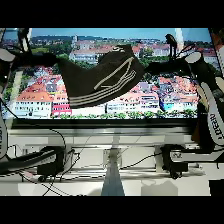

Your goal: Fold the clothes and pants, and hang the long-sleeved shirts on hangers.

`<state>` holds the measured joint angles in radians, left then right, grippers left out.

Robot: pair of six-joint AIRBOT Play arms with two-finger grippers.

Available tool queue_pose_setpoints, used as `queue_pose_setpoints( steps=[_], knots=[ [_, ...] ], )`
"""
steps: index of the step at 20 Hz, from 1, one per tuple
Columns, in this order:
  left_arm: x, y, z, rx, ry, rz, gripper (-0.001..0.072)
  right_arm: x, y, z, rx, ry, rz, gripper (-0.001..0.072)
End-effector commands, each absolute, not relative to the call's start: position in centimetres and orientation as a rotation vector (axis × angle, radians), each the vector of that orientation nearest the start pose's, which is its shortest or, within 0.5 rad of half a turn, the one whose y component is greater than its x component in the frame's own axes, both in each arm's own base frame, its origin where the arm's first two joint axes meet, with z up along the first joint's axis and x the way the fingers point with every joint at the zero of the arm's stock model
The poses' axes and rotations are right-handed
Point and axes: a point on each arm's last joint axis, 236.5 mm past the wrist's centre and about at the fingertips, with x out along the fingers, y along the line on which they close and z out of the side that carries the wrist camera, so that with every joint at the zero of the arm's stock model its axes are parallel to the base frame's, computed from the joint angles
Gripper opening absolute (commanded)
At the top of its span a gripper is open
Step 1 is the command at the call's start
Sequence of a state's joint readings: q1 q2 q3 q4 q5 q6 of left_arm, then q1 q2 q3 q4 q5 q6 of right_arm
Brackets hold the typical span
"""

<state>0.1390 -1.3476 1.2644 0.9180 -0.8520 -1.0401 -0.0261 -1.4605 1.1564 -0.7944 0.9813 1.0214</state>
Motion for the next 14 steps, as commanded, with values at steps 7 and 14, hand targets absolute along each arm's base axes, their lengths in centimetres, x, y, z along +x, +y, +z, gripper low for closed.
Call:
queue_pose_setpoints(
  steps=[7,14],
  knots=[
    [50.4,-2.5,8.4,-0.146,0.774,-0.311,0.0674,34.3,17.0,-5.0,0.312,1.263,0.625,0.0019],
    [41.5,4.4,-0.1,-0.279,1.177,-0.286,0.0319,34.7,17.5,-5.0,0.296,1.24,0.621,0.0019]
  ],
)
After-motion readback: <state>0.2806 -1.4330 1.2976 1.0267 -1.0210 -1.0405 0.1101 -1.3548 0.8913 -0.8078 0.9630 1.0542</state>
